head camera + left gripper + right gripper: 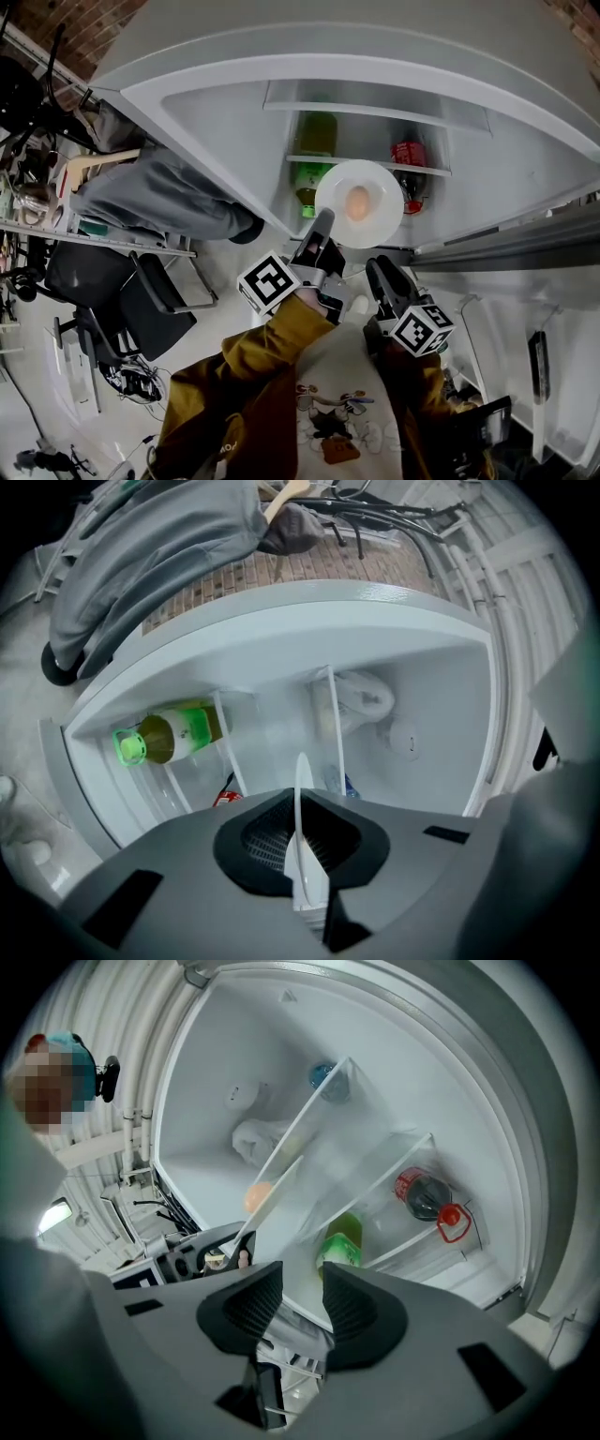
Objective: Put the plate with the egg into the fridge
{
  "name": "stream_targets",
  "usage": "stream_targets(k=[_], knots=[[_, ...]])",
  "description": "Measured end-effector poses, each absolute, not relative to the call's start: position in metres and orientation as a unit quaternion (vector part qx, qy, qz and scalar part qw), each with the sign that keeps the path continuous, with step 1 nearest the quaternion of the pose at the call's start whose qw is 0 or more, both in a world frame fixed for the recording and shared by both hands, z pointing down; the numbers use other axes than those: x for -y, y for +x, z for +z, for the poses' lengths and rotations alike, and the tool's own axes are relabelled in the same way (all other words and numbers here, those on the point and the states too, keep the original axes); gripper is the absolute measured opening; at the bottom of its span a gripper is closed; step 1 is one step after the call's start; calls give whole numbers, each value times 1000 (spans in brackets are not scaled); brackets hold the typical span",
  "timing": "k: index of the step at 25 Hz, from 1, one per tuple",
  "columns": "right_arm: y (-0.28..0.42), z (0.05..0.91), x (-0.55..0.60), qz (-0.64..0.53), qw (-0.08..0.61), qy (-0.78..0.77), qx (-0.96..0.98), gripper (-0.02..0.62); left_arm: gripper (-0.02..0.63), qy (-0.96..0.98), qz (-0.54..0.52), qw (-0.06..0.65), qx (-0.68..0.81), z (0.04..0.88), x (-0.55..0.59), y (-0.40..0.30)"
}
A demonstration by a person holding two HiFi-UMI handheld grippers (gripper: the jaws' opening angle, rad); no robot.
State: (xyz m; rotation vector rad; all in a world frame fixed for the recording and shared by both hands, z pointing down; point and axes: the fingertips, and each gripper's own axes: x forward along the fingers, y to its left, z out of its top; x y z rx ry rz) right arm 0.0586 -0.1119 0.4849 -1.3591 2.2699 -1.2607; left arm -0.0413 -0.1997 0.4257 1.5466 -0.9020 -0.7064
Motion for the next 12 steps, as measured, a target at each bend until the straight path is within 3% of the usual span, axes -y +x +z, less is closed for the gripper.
stream_targets(k=[12], knots=[[59, 453, 117, -387, 105, -462, -791, 117, 20, 659, -303, 559, 401, 383, 214, -37]])
